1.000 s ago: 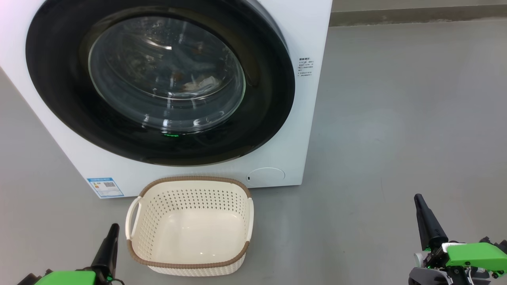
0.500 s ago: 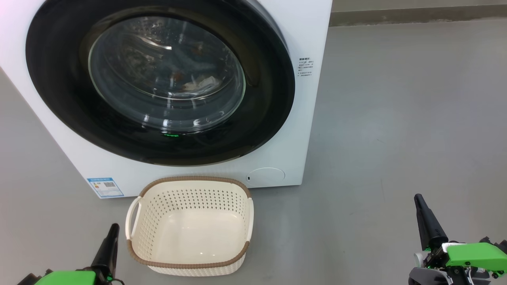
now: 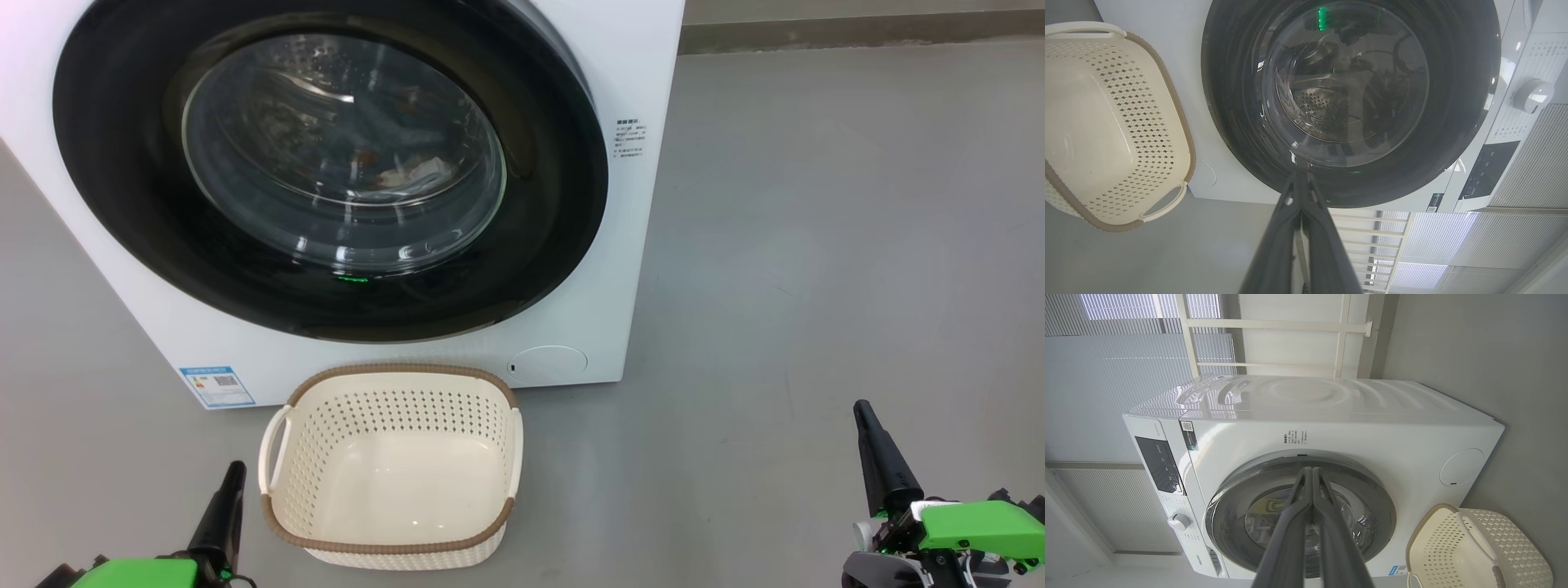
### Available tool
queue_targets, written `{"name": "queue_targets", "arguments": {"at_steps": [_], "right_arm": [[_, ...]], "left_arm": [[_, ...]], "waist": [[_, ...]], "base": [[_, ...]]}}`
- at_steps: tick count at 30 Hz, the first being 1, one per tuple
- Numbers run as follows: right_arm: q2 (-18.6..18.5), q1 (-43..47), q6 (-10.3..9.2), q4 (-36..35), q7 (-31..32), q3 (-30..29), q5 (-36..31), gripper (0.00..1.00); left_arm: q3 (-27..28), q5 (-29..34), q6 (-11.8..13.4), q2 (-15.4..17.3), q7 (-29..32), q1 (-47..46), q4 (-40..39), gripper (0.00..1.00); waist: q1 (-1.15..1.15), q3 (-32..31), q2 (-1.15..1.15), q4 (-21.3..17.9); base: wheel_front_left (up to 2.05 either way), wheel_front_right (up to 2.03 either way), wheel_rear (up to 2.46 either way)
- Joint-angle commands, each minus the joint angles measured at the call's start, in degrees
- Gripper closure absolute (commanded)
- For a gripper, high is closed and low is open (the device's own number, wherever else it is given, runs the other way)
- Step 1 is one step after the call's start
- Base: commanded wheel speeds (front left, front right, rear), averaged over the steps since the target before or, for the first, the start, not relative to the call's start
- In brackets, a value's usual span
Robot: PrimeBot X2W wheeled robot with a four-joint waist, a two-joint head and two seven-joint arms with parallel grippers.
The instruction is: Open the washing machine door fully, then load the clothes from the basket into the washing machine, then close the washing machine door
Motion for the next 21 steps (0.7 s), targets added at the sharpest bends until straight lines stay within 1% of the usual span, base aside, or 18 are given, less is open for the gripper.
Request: {"name": "queue_targets", "arguments": {"at_steps": [1,21], "right_arm": [[-0.1,-0.3,0.09,-1.7,0.4,1.3,0.2,1.0],[-0.1,-0.3,0.09,-1.7,0.5,1.2,0.1,1.0]], "left_arm": [[2.0,-0.5,-0.2,0.8,0.4,-2.4,-1.7,1.0],[2.0,-0.5,-0.2,0.8,0.4,-2.4,-1.7,1.0]], "waist": [[0.0,0.0,0.0,0.0],[0.0,0.0,0.0,0.0]], "base": [[0.0,0.0,0.0],[0.0,0.0,0.0]]}}
